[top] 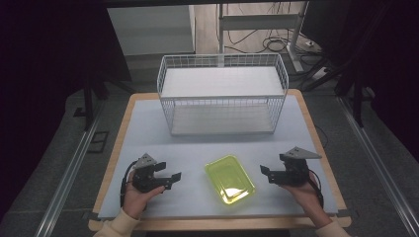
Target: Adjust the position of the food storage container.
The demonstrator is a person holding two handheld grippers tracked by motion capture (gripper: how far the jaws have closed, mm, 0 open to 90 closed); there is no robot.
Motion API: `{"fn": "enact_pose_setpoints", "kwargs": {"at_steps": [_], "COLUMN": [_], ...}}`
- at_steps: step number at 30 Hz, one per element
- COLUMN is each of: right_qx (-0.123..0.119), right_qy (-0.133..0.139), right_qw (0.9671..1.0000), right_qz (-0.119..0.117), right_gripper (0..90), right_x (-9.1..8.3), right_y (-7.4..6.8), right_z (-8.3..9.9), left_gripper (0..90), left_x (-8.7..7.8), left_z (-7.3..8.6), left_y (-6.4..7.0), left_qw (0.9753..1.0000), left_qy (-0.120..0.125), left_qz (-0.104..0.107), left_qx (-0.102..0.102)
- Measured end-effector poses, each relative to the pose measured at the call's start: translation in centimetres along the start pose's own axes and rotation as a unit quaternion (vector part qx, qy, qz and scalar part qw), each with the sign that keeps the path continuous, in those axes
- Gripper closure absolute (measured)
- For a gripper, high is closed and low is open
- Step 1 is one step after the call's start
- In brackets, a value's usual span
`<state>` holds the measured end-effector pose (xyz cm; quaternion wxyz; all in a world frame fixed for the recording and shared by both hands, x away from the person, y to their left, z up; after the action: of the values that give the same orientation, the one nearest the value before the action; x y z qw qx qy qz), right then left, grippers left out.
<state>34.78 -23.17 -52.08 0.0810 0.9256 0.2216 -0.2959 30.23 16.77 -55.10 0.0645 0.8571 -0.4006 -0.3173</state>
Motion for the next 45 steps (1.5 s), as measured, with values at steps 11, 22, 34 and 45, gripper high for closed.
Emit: {"fn": "enact_pose_setpoints", "kwargs": {"at_steps": [11,22,34,45], "right_qx": [0.004,-0.004,-0.016,-0.065], "right_qy": [0.015,0.015,0.028,0.020], "right_qw": [0.9999,0.9999,0.9989,0.9937], "right_qz": [-0.001,0.002,-0.034,-0.089], "right_gripper": [18.2,35.3,89.6,89.8], "right_x": [-1.2,-2.1,-3.7,-3.9], "right_y": [0.9,0.6,0.4,-4.0], "right_z": [-0.3,0.1,-0.7,-1.0], "left_gripper": [19.3,19.6,19.5,19.6], "left_x": [-0.2,0.6,0.9,1.2], "left_z": [0.2,-0.1,0.0,0.1], "left_y": [0.3,0.5,0.6,0.5], "left_qw": [0.9999,0.9998,0.9997,0.9996], "left_qy": [-0.002,-0.006,-0.014,-0.022], "left_qz": [0.000,0.015,0.012,0.015], "left_qx": [0.012,0.013,0.016,0.013]}}
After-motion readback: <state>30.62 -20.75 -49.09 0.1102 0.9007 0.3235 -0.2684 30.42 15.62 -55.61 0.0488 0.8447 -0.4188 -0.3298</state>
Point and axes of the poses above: each handheld gripper's, and its own axes: x roughly forward along the jaws, z roughly out of its underside, y roughly to its right, the point moved 5 cm from there along x, roughly forward along the jaws, and after that the axes turned 10 degrees about z, right-handed, at the moved point
